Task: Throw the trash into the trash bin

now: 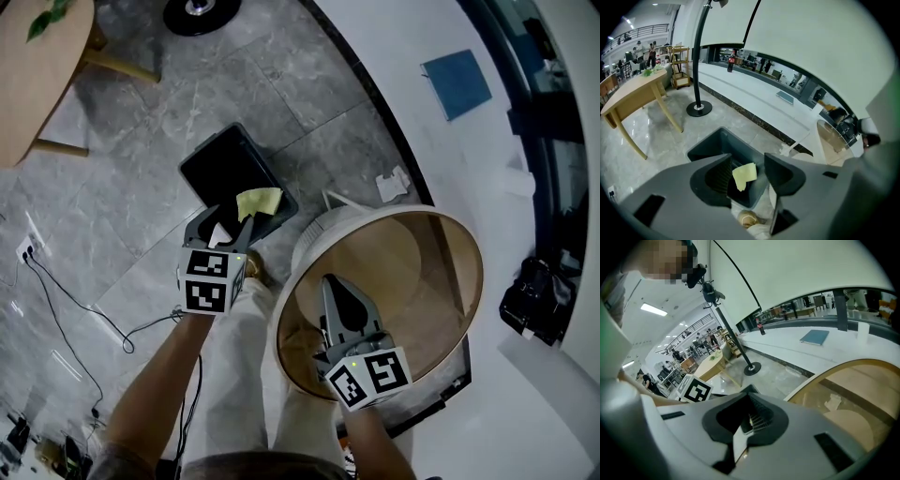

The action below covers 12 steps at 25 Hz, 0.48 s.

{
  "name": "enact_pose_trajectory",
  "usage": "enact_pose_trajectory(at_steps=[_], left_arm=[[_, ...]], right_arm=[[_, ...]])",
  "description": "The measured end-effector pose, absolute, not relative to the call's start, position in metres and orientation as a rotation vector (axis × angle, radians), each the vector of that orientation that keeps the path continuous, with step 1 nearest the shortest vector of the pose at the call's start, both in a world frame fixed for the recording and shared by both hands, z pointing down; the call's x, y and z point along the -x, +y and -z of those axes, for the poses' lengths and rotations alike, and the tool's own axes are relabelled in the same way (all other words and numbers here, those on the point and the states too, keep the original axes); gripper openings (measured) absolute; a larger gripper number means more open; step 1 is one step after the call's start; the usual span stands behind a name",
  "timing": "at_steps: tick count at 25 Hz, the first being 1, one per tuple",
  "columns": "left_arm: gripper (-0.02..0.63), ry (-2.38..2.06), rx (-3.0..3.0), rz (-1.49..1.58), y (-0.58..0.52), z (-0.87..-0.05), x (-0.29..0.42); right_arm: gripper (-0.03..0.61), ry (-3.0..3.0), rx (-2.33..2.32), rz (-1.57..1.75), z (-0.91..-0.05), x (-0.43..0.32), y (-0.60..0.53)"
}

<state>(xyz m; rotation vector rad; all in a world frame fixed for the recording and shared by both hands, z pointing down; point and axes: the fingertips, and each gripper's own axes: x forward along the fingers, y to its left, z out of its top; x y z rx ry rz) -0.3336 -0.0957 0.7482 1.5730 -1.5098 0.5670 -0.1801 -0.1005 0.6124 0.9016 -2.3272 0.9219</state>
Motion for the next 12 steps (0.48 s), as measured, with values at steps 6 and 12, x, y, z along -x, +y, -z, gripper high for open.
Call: enact_pose_trajectory(at_steps=[6,12], left_arm=[[0.215,-1.493,-1.575,-0.581,-0.0903,-0.7506,0.3312],[0.215,-1.492,-1.578,-0.577,-0.0873,-0.7436,0.3288]], right_arm=[[0.018,-2.325,-0.907,-0.935,-0.6146,0.1809,-0.0927],[0.018,-2.326,-0.930,-0.938,-0.6109,0.1771,-0.0909]])
